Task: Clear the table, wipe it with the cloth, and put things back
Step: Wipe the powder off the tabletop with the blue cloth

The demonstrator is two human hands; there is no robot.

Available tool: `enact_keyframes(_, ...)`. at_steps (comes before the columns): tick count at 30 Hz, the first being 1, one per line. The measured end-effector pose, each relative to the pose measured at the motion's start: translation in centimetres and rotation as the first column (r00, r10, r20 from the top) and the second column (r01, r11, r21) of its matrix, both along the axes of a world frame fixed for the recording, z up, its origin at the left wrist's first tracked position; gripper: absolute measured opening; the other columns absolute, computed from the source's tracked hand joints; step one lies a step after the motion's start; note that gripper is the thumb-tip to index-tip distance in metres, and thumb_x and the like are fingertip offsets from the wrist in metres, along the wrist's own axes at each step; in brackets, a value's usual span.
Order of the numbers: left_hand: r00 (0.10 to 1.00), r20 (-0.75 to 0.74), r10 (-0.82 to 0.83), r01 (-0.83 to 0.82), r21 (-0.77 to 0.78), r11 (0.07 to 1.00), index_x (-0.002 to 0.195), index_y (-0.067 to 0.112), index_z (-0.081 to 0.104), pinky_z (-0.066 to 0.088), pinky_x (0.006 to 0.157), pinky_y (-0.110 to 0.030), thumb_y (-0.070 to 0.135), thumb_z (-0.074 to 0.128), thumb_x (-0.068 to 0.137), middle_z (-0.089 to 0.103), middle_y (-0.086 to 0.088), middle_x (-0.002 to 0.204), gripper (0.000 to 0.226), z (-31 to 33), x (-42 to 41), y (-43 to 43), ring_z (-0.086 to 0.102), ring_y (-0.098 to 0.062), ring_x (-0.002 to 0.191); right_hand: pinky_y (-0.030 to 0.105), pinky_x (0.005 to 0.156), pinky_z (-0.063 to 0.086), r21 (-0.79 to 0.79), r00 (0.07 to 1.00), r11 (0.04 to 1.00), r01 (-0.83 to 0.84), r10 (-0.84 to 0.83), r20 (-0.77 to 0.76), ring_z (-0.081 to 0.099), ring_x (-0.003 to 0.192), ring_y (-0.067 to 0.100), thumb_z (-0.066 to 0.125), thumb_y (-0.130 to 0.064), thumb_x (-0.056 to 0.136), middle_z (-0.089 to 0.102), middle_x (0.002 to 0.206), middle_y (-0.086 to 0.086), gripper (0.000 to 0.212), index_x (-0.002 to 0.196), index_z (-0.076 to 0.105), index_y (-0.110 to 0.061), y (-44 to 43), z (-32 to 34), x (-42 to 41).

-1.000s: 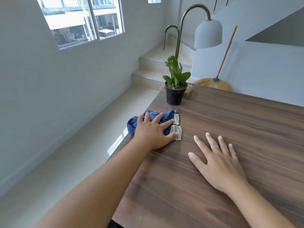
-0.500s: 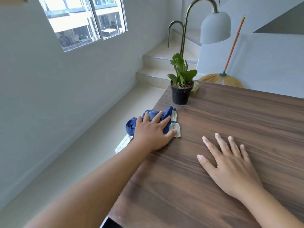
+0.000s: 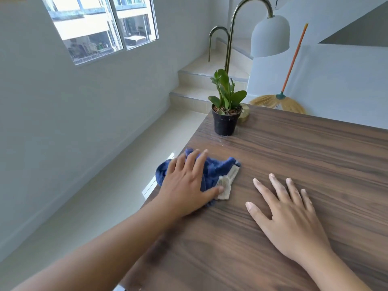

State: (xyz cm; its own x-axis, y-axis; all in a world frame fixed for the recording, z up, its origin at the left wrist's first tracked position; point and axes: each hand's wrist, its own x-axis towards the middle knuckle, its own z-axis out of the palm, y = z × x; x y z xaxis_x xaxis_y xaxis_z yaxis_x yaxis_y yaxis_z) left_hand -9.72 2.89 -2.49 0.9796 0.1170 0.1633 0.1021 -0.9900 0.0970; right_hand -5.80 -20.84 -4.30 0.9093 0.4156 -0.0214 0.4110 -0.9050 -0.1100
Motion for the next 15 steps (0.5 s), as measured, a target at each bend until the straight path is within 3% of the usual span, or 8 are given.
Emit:
enact_keyframes(2,0.998,-0.041,0.039,-0.037,0.045,0.998,0.145,0.018,0.031,0.015,0.112,-0.035,0.074,0.033,0.085,0.035,0.000,0.150,0.082,0.3,2.7,0.2,0.028,-0.022,0.137,0.043,0.119,-0.001,0.009,1.000,1.000,0.001,-0.001,0.007,-0.006,0.148,0.021,-0.006,-0.078,0.073,-0.005,0.161,-0.011,0.078,0.147,-0.001,-0.050,0.0,0.2,0.0)
enact_keyframes(4,0.996,-0.064,-0.057,0.060,0.051,0.997,0.141,0.018,0.039,0.021,0.109,-0.034,0.065,0.034,0.091,0.041,0.001,0.146,0.069,0.5,5.2,0.7,0.036,-0.021,0.133,0.043,0.119,-0.001,0.007,1.000,1.000,-0.007,0.007,0.011,-0.006,0.148,0.021,-0.006,-0.078,0.073,-0.004,0.161,-0.011,0.079,0.147,0.000,-0.051,0.1,0.2,0.1)
enact_keyframes(7,0.976,-0.166,-0.141,0.149,0.039,0.988,0.146,0.031,0.031,0.010,0.115,-0.048,0.062,0.033,0.093,0.026,0.011,0.156,0.061,0.3,9.9,0.2,0.017,-0.026,0.145,0.043,0.119,0.000,0.004,0.999,0.999,0.031,-0.031,-0.006,-0.006,0.148,0.021,-0.007,-0.079,0.072,-0.003,0.161,-0.011,0.080,0.147,0.003,-0.051,-0.9,-0.4,1.8)
enact_keyframes(10,0.990,-0.120,0.069,-0.070,0.002,0.998,0.151,0.027,0.012,0.001,0.115,-0.055,0.070,0.036,0.087,0.001,0.002,0.161,0.082,0.1,9.3,-0.5,-0.006,-0.036,0.146,0.042,0.119,0.000,0.005,1.000,1.000,0.020,-0.020,-0.003,-0.007,0.148,0.020,-0.007,-0.078,0.073,-0.004,0.161,-0.011,0.080,0.147,0.003,-0.050,-1.1,-0.4,1.7)
enact_keyframes(13,0.943,-0.093,0.320,-0.334,-0.258,0.907,0.152,0.015,0.003,0.002,0.118,-0.045,0.078,0.031,0.079,-0.001,-0.011,0.160,0.100,-0.9,7.3,-2.1,-0.006,-0.036,0.145,0.042,0.120,0.000,0.012,1.000,1.000,0.014,-0.014,-0.007,-0.008,0.148,0.019,-0.006,-0.077,0.074,-0.004,0.161,-0.012,0.079,0.147,0.004,-0.050,-0.7,-0.5,1.1)
enact_keyframes(15,0.927,-0.124,0.353,-0.374,-0.273,0.886,0.152,0.011,0.003,0.004,0.118,-0.045,0.080,0.031,0.077,0.005,-0.013,0.160,0.105,-1.4,7.7,-2.8,-0.001,-0.037,0.145,0.041,0.120,-0.001,0.007,1.000,1.000,0.015,-0.015,-0.018,-0.008,0.148,0.019,-0.007,-0.077,0.074,-0.005,0.161,-0.012,0.079,0.147,0.002,-0.050,-0.7,-0.5,0.8)
